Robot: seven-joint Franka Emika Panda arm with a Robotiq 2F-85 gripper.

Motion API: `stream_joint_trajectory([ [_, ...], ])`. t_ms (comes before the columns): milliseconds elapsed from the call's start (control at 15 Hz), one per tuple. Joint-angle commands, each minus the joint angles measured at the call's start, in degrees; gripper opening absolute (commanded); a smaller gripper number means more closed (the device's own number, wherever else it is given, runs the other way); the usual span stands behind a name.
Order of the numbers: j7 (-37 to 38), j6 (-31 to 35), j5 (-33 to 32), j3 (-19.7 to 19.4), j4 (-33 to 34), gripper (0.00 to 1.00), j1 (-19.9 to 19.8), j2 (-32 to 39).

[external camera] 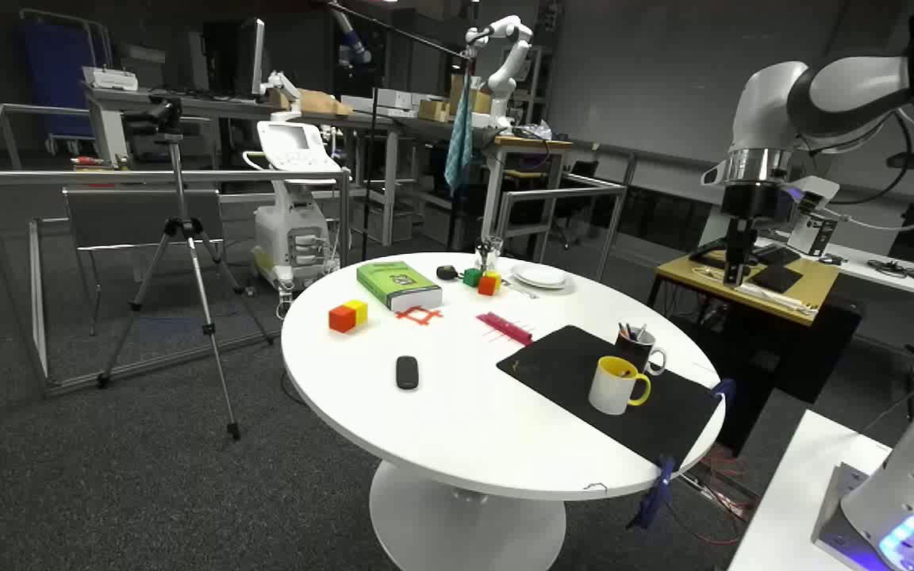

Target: Move the orange pen from the right cup to the left cup

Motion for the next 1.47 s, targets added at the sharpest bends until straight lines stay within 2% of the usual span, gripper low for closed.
stream_joint_trajectory([
  [0, -0.41, -0.18, 0.38, 0.82, 0.1, 1.0, -0.98, 0.04],
  [400, -2.74, -0.37, -1.84, 0.31, 0.41, 1.0, -1.37, 0.01],
  [800, -11.41, 2.53, -8.69, -2.92, 0.57, 1.0, -3.67, 1.35],
  [1000, -14.2, 6.7, -11.43, -4.9, 0.59, 1.0, -5.09, 3.17],
  [1400, -19.75, 20.97, -13.18, -8.2, 0.5, 1.0, -6.46, 9.0],
])
